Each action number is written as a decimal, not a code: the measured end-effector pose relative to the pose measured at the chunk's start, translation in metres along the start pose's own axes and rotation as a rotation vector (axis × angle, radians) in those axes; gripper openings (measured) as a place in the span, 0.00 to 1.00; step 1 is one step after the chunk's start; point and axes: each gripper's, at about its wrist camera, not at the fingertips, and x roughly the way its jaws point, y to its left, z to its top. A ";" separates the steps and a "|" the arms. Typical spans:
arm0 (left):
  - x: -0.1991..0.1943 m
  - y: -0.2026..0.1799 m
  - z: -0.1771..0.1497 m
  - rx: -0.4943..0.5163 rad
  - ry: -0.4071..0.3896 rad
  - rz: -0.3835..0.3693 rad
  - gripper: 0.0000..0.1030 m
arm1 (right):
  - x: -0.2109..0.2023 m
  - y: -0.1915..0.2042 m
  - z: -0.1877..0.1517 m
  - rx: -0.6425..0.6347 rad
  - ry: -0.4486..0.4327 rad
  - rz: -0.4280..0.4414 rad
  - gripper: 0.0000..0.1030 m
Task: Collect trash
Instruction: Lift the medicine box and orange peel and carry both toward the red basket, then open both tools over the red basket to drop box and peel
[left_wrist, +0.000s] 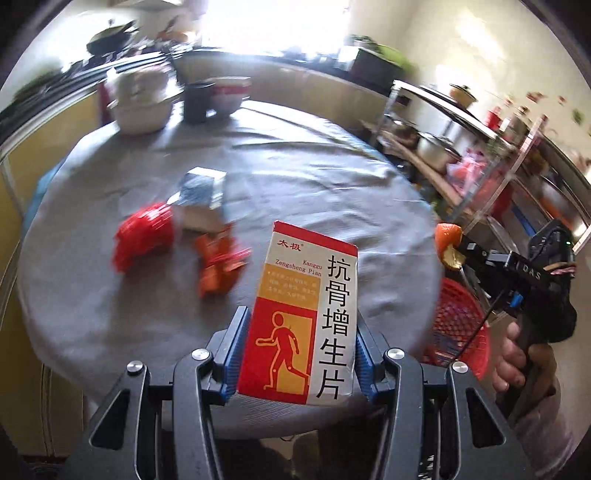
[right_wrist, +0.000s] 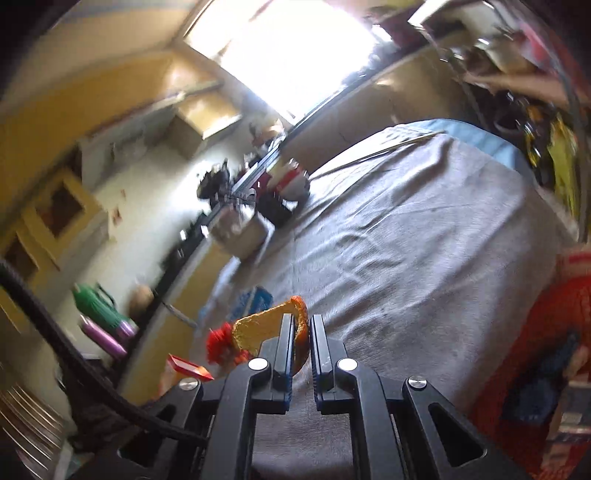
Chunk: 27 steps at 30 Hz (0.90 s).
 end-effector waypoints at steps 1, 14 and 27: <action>0.000 -0.008 0.003 0.015 -0.003 -0.011 0.51 | -0.008 -0.006 0.003 0.029 -0.012 0.016 0.09; 0.017 -0.130 0.049 0.247 -0.036 -0.139 0.51 | -0.142 -0.024 0.021 -0.074 -0.255 -0.222 0.09; 0.076 -0.221 0.033 0.390 0.138 -0.246 0.51 | -0.204 -0.043 0.006 -0.201 -0.291 -0.466 0.09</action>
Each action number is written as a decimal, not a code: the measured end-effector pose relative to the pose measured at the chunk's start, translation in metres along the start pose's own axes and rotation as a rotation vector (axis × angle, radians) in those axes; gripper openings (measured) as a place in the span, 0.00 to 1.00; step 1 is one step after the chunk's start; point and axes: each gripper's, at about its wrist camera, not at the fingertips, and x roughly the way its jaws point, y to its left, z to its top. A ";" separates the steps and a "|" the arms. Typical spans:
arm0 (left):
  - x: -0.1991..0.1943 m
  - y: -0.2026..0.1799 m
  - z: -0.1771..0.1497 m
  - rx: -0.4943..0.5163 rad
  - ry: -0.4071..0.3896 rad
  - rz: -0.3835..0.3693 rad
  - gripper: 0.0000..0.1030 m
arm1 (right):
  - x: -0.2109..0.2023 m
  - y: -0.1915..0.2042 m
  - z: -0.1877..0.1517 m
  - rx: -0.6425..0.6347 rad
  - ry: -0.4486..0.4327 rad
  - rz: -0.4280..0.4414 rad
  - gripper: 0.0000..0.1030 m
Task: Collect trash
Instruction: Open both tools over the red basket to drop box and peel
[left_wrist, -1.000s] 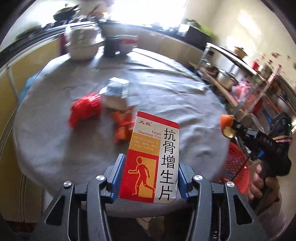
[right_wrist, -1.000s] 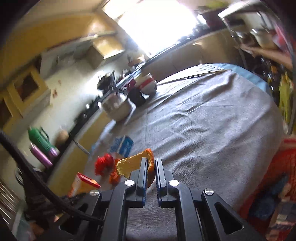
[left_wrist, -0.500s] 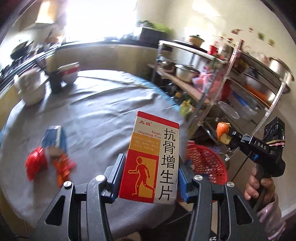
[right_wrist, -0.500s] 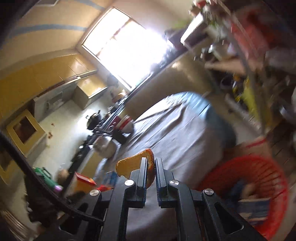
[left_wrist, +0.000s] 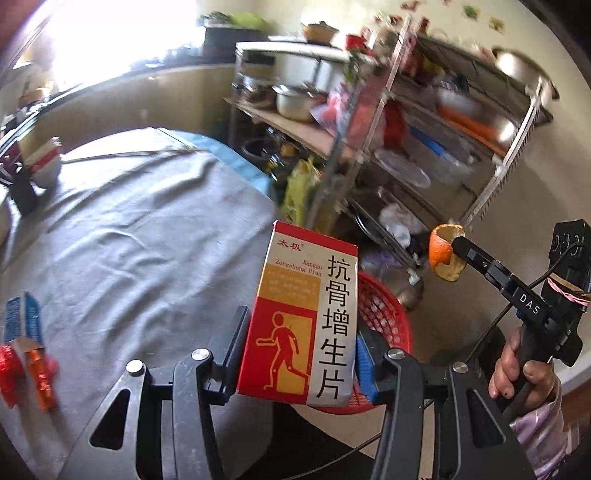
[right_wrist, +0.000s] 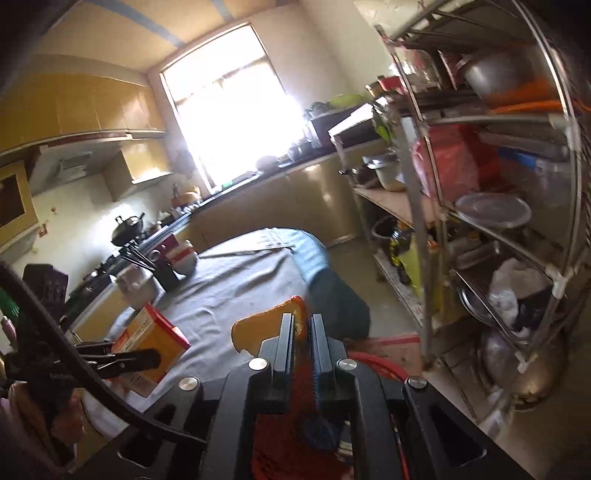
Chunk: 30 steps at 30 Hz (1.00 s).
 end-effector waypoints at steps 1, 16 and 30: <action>0.006 -0.004 -0.001 0.007 0.016 -0.008 0.51 | 0.000 -0.006 -0.005 0.008 0.012 -0.003 0.09; 0.065 -0.023 -0.014 0.038 0.165 -0.080 0.64 | 0.032 -0.050 -0.041 0.168 0.181 0.033 0.16; 0.026 0.041 -0.042 -0.121 0.114 -0.002 0.65 | 0.030 -0.036 -0.031 0.156 0.144 0.029 0.33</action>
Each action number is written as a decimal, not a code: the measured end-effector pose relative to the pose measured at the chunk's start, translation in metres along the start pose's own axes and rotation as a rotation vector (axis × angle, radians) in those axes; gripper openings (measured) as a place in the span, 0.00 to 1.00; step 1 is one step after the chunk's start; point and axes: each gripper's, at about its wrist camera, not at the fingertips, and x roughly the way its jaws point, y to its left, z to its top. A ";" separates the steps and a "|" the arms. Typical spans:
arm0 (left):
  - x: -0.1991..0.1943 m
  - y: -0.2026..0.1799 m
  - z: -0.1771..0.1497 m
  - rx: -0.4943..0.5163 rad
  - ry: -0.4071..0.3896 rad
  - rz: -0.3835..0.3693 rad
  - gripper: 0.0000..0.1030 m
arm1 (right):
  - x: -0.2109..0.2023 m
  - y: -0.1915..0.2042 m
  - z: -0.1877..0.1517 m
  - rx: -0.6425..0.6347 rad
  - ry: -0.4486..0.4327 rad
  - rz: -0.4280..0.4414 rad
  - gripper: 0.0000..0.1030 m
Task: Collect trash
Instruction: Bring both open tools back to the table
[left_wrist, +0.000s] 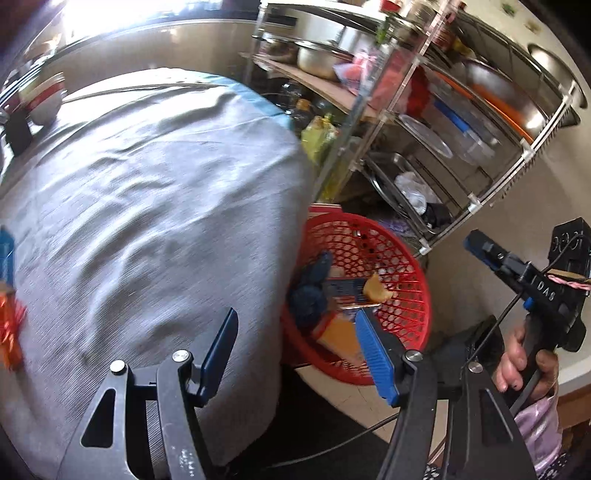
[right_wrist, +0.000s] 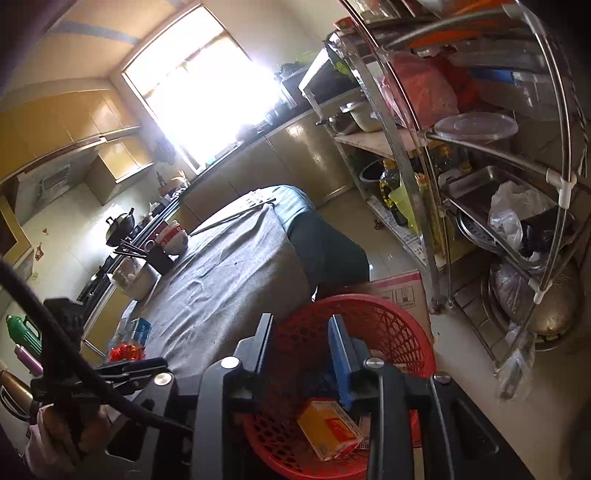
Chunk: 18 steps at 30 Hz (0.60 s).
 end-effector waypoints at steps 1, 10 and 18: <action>-0.004 0.006 -0.004 -0.010 -0.006 0.013 0.65 | 0.000 0.002 0.001 -0.004 -0.002 -0.001 0.34; -0.050 0.071 -0.039 -0.140 -0.085 0.107 0.65 | 0.003 0.022 0.002 0.001 0.003 0.026 0.63; -0.097 0.134 -0.082 -0.237 -0.175 0.255 0.67 | 0.013 0.076 0.002 -0.097 0.005 0.102 0.67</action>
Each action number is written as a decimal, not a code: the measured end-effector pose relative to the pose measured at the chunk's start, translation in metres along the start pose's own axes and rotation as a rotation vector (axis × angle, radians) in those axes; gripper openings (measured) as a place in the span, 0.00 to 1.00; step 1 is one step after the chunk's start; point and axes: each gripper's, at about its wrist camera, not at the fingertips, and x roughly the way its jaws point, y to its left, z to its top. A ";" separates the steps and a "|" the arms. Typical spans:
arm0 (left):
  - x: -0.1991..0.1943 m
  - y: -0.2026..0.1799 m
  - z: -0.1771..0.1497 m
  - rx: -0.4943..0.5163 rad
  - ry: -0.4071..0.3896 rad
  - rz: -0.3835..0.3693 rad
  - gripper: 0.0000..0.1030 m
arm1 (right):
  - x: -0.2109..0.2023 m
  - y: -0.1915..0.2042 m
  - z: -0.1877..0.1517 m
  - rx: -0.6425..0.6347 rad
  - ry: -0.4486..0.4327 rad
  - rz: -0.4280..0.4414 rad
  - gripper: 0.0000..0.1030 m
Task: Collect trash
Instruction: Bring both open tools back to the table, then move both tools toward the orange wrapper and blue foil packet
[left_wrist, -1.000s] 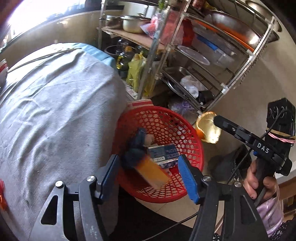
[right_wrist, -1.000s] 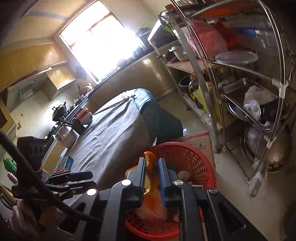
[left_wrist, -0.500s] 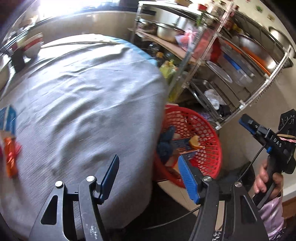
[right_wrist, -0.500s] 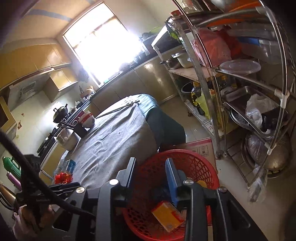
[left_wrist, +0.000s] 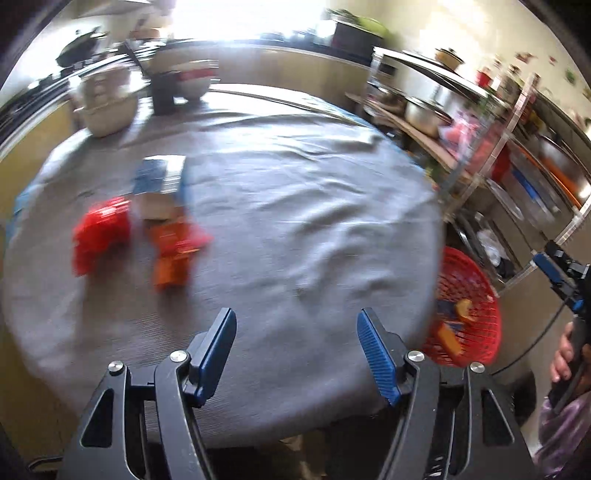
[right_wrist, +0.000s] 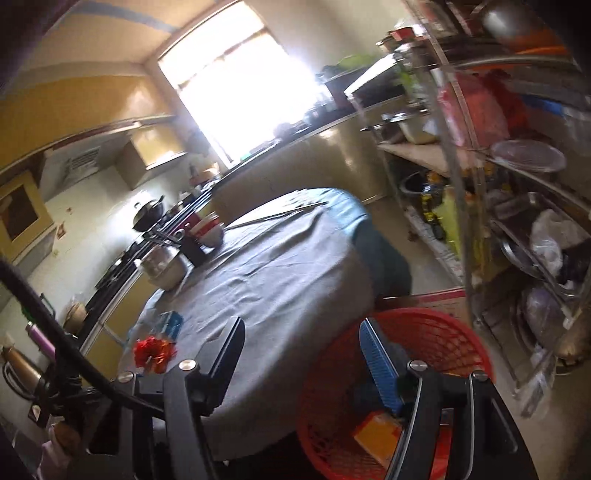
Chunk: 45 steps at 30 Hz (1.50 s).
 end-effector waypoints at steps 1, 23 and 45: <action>-0.003 0.011 -0.003 -0.021 -0.005 0.019 0.67 | 0.004 0.006 -0.001 -0.007 0.008 0.007 0.67; -0.022 0.154 -0.046 -0.346 -0.054 0.164 0.68 | 0.112 0.144 -0.061 -0.216 0.296 0.143 0.67; -0.043 0.174 -0.033 -0.323 -0.054 0.276 0.68 | 0.143 0.212 -0.044 -0.293 0.358 0.212 0.67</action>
